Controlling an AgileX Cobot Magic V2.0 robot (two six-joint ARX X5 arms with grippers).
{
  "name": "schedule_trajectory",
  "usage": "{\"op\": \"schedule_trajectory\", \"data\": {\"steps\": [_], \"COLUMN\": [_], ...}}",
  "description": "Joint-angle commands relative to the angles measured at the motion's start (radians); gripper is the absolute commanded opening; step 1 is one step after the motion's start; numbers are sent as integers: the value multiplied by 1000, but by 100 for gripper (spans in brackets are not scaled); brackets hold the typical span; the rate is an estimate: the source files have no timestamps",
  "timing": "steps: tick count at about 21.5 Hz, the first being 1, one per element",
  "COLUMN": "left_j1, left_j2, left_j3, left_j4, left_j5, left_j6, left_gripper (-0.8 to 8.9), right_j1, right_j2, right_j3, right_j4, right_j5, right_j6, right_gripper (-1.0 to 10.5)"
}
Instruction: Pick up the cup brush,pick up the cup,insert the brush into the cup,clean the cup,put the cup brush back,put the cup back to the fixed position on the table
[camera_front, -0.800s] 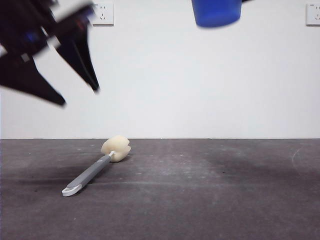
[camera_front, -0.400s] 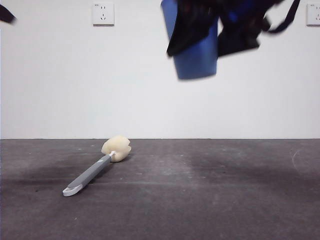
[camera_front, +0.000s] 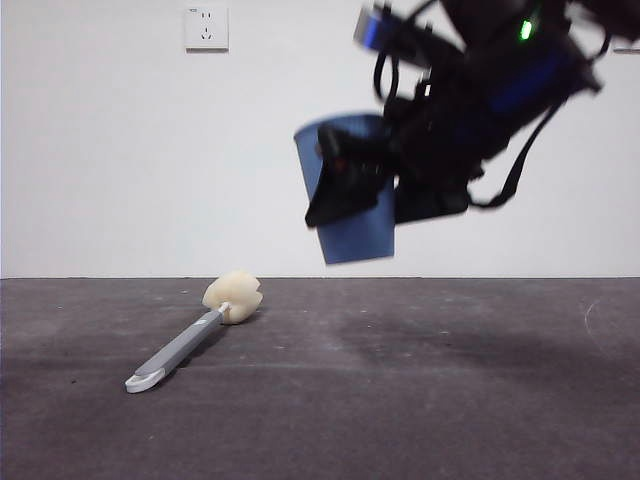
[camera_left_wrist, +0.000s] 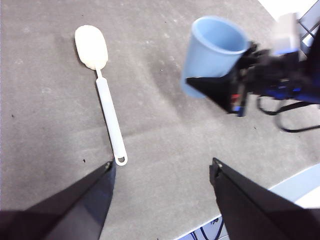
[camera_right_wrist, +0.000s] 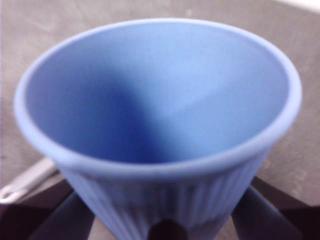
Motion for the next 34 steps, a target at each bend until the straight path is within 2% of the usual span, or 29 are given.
{"op": "schedule_trajectory", "data": {"steps": [1, 9, 11, 16, 19, 24, 25, 29, 30, 32, 34], "left_j1": [-3, -3, -3, -3, -3, -3, -3, -3, -3, -3, -3], "left_j2": [-2, -2, -2, -2, -2, -2, -2, -2, -2, -2, -2], "left_j3": [-6, -6, -6, -6, -6, -6, -6, -6, -6, -6, -6], "left_j4": [-2, -2, -2, -2, -2, -6, -8, -9, -9, -9, -10], "left_j5": [-1, -2, -2, -9, -16, -26, -28, -29, -29, -29, -29], "left_j6": [14, 31, 31, 36, 36, 36, 36, 39, 39, 39, 39], "left_gripper": [319, 319, 319, 319, 319, 319, 319, 319, 319, 319, 319], "right_j1": [-24, -134, -159, -206, -227, -235, -235, -235, -235, -235, -235], "right_j2": [72, 190, 224, 256, 273, 319, 319, 319, 319, 319, 319], "right_j3": [-10, -10, -10, -10, -10, -32, -37, -40, -40, -40, -40], "right_j4": [59, 175, 217, 230, 177, 166, 155, 35, 13, -11, -37], "right_j5": [-6, -62, -109, -114, -155, -163, -189, -214, -213, -213, -214], "right_j6": [-7, -33, -20, -14, -24, -26, -26, -59, -60, -59, -60], "right_gripper": [-17, -17, -17, -17, -17, -17, -17, -16, 16, 175, 251]}}
